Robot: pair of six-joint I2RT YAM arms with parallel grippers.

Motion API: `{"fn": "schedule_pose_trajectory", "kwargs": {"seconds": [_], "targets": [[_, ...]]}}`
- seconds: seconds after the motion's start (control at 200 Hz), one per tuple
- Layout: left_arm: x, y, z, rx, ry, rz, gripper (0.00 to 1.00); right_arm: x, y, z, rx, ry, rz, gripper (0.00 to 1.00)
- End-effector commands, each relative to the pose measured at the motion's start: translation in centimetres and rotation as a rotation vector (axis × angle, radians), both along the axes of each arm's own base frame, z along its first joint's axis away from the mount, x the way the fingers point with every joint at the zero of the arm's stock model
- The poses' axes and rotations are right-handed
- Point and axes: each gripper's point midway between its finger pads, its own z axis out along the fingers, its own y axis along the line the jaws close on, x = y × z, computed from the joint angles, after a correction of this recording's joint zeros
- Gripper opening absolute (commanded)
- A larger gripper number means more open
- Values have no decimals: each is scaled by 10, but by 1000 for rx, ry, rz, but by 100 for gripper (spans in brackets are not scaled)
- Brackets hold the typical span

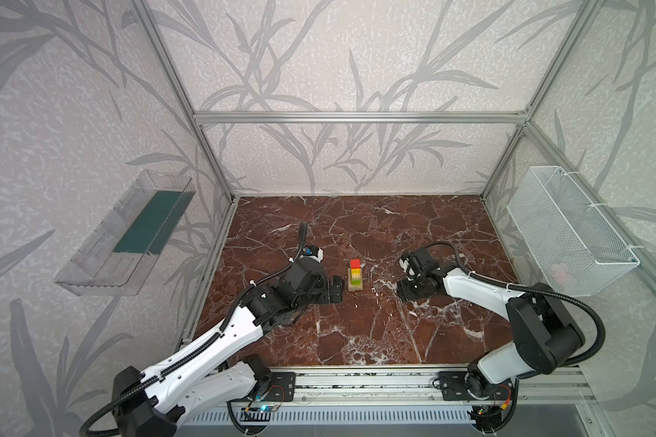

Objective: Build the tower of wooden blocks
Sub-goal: 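Withdraw the left gripper while the right gripper reaches for the wooden wedge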

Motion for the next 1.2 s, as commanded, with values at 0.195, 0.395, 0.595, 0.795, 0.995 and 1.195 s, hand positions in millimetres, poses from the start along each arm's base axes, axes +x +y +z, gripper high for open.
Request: {"fn": "schedule_pose_trajectory", "kwargs": {"seconds": [0.195, 0.395, 0.595, 0.795, 0.995, 1.195], "targets": [[3, -1, -3, -3, 3, 8, 100, -3, 27, -3, 16, -52, 121, 63], [4, -2, -4, 0, 7, 10, 100, -11, 32, -6, -5, -52, 118, 58], [4, -3, -5, 2, 12, 8, 100, -14, 28, -9, -22, -46, 114, 54], [6, -4, -6, 8, 15, 7, 99, -31, 45, -7, 45, -12, 163, 54], [6, -6, -7, 11, 22, 2, 99, -54, 50, -10, 54, 10, 151, 54], [7, -5, -4, 11, 13, 6, 100, -67, 51, -12, 51, -26, 114, 53]]}}
